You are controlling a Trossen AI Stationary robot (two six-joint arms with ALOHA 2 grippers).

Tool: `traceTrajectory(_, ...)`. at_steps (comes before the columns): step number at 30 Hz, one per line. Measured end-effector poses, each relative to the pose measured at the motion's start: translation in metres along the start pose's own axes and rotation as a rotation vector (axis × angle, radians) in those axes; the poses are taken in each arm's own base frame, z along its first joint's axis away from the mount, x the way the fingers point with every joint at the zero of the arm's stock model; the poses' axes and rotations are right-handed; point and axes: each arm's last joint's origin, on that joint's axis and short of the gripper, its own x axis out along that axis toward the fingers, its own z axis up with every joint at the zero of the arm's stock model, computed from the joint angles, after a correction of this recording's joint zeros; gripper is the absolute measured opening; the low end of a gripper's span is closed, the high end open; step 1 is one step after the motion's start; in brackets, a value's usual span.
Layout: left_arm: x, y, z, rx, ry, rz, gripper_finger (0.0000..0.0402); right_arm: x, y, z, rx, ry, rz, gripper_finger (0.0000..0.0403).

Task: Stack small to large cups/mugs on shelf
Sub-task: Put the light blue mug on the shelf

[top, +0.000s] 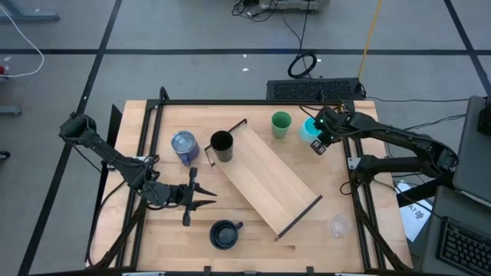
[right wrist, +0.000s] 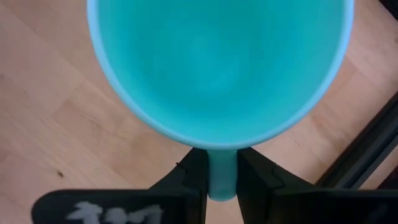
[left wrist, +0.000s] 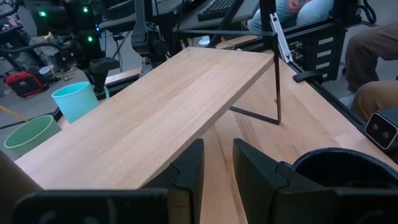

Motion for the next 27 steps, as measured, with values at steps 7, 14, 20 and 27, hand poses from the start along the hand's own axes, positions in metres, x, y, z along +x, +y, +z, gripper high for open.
traceTrajectory(7, 0.0, 0.0, 0.0, -0.004, 0.0, 0.0, 0.0088, 0.0, 0.0, -0.001, -0.003, 0.009, -0.002, 0.0047)
traceTrajectory(14, 0.0, 0.0, 0.0, -0.001, 0.001, 0.0, 0.0088, -0.002, 0.0, -0.002, 0.01, 0.0, 0.001, 0.0047)
traceTrajectory(20, 0.0, 0.0, -0.001, 0.004, 0.009, 0.0, 0.0088, -0.017, 0.006, -0.008, 0.002, -0.082, 0.038, 0.0047)
traceTrajectory(27, 0.0, 0.0, -0.001, 0.008, 0.009, 0.0, 0.0088, -0.041, 0.012, -0.022, 0.033, -0.206, 0.115, 0.0047)
